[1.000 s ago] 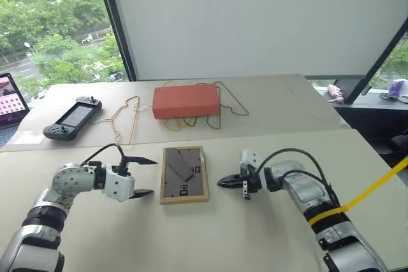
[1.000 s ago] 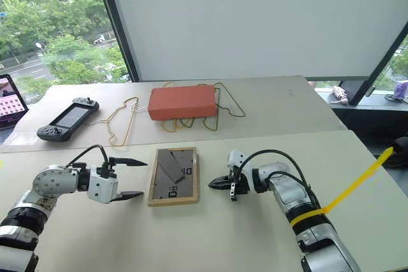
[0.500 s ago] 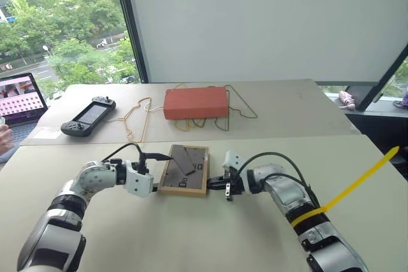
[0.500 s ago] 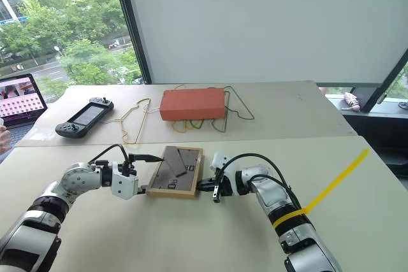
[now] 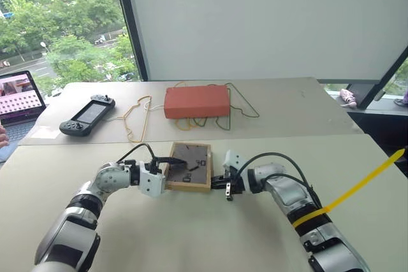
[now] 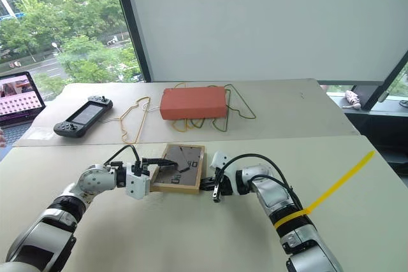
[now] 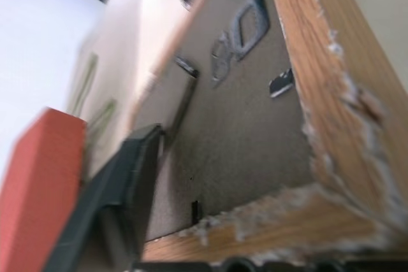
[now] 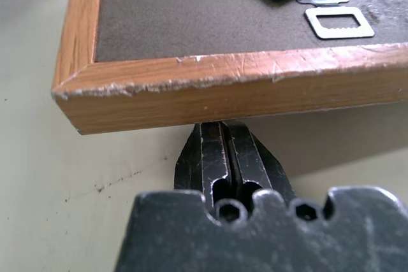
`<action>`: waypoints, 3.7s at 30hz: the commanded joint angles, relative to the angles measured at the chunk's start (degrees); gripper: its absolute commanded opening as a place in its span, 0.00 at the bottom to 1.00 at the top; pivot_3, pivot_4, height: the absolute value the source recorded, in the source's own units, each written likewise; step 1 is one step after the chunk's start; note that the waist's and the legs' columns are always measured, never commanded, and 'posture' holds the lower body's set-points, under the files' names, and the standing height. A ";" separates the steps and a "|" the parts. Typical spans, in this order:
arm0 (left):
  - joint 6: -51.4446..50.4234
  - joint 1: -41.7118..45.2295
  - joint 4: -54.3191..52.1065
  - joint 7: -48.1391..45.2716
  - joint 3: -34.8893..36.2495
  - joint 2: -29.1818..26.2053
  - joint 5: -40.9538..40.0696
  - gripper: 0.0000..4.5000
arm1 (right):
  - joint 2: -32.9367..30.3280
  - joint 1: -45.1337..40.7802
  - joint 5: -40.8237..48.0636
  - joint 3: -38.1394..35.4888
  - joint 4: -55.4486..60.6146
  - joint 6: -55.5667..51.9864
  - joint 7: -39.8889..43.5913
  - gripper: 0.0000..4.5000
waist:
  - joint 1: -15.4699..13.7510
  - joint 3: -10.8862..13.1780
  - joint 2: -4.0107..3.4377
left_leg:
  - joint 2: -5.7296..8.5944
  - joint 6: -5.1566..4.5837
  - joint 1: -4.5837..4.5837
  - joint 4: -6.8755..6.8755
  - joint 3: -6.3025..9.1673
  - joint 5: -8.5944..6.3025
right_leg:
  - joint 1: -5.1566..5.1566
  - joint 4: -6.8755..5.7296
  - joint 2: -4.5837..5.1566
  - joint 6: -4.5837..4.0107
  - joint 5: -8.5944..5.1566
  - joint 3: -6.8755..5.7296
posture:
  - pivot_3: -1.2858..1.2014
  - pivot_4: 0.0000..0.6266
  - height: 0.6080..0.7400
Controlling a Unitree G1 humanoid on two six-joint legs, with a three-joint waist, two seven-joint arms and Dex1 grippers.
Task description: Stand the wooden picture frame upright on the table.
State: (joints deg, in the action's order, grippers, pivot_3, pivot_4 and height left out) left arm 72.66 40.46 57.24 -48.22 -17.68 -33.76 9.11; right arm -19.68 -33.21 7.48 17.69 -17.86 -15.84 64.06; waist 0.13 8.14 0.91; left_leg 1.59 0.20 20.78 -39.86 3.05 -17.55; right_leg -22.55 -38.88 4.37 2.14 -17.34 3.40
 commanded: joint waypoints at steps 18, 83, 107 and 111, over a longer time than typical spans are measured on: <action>10.26 -10.66 -19.23 11.50 8.32 -2.39 4.14 0.32 | -14.95 -7.01 12.91 -18.83 8.66 -19.30 -2.00 0.00 | 1.73 0.04 0.05 | -0.09 0.09 1.43 -0.04 -0.19 0.12 | -1.68 -0.13 0.03 0.05 0.13 0.08 | 0.52 0.24 1.00; 13.75 -7.56 -28.22 58.16 12.35 -7.07 54.46 0.24 | 1.27 -13.38 21.14 -5.15 16.09 -38.31 -5.26 0.99 | 2.47 0.04 0.06 | 0.50 0.22 1.62 -0.04 -0.12 0.35 | -1.83 -0.52 0.98 0.18 0.22 -1.08 | 0.52 0.24 1.00; 8.41 -6.92 -30.14 65.88 4.99 -12.25 53.90 0.24 | -9.24 -10.27 17.54 -11.77 11.74 -26.06 0.07 0.99 | 2.44 0.04 0.06 | 0.60 0.19 1.63 -0.08 -0.12 0.35 | -1.83 -0.58 0.99 0.18 0.22 -1.11 | 0.52 0.24 1.00; 7.32 -7.22 -30.94 66.55 4.29 -12.98 53.54 0.24 | -13.80 -8.45 16.35 -12.70 12.22 -22.39 0.60 0.99 | 2.33 0.04 0.06 | 0.59 0.18 1.63 -0.07 -0.12 0.36 | -1.81 -0.54 1.02 0.19 0.22 -1.11 | 0.52 0.24 1.00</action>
State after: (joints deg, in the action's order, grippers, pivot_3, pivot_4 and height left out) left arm 80.36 32.57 28.00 16.57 -13.45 -46.26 64.05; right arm -32.83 -41.85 24.00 6.35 -7.12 -40.92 63.94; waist 2.46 8.18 0.98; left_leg 2.17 0.39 22.41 -39.93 2.92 -17.19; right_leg -24.36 -39.40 5.39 2.33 -17.12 2.29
